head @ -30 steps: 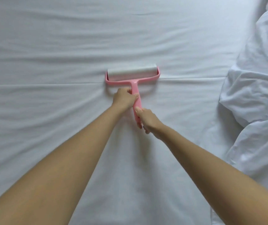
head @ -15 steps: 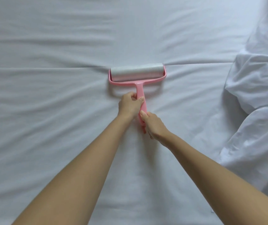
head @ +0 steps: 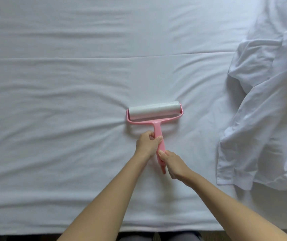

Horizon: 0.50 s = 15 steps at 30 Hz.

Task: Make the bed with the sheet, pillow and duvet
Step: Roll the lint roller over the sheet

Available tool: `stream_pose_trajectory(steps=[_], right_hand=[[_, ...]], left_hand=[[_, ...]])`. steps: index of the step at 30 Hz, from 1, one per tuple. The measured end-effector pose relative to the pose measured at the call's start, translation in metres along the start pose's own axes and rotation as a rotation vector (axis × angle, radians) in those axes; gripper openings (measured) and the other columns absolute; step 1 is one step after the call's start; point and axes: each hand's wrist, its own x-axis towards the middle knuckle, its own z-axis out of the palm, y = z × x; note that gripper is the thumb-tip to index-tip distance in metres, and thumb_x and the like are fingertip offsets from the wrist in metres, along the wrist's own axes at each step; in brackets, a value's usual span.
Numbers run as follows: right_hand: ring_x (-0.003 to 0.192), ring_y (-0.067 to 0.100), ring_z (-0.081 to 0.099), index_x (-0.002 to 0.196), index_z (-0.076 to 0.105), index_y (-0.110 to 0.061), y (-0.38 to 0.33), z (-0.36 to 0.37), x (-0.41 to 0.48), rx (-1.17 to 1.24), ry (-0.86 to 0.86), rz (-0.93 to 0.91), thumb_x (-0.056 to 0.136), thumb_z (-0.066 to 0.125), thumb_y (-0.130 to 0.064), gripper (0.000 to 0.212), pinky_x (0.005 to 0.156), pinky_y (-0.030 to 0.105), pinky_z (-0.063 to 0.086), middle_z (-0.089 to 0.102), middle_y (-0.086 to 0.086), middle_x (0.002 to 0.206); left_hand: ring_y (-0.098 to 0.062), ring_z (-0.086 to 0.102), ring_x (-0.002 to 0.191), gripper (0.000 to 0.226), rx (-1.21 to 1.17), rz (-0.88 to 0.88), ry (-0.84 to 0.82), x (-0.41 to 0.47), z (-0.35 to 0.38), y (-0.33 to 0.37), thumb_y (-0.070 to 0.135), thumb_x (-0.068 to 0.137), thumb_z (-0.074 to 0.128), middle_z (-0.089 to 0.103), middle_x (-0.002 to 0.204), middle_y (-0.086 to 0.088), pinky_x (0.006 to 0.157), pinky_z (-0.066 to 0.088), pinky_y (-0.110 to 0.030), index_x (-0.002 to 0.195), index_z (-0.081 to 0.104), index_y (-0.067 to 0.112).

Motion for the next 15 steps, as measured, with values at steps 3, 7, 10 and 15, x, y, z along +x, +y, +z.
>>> stream_pose_trajectory(steps=[3,7,10,15], right_hand=[[0.03,0.006,0.034,0.068,0.04,-0.014,0.011,0.008,-0.014,0.083,-0.049,0.034,0.101,0.027,-0.034,0.04,0.047,0.023,0.029,0.054,0.004,0.058],[0.031,0.009,0.034,0.066,0.042,-0.013,0.028,0.021,-0.035,0.16,-0.022,0.014,0.1,0.031,-0.033,0.041,0.046,0.023,0.028,0.052,0.006,0.055],[0.031,0.006,0.037,0.061,0.044,-0.011,0.042,0.03,-0.06,0.23,0.049,0.015,0.095,0.042,-0.028,0.038,0.049,0.024,0.028,0.048,0.003,0.049],[0.037,0.012,0.04,0.072,0.052,-0.008,0.06,0.045,-0.105,0.402,-0.02,0.052,0.084,0.053,-0.009,0.012,0.042,0.021,0.034,0.052,0.006,0.051]], left_hand=[[-0.022,0.054,0.083,0.011,0.021,-0.006,-0.012,-0.015,0.005,-0.013,0.019,0.092,0.056,0.058,0.087,-0.006,0.072,0.041,-0.028,0.082,0.054,0.015],[-0.024,0.056,0.087,0.006,0.019,-0.02,-0.033,-0.04,0.014,-0.026,0.015,0.093,0.054,0.063,0.096,-0.012,0.075,0.044,-0.031,0.092,0.057,0.01],[-0.024,0.055,0.083,0.009,0.003,-0.049,-0.046,-0.066,0.023,-0.035,0.012,0.093,0.053,0.062,0.092,-0.011,0.072,0.046,-0.03,0.087,0.058,0.009],[-0.024,0.051,0.079,0.025,0.048,-0.015,-0.032,-0.116,0.036,-0.043,0.008,0.09,0.052,0.054,0.082,-0.011,0.077,0.046,-0.035,0.068,0.044,0.014]])
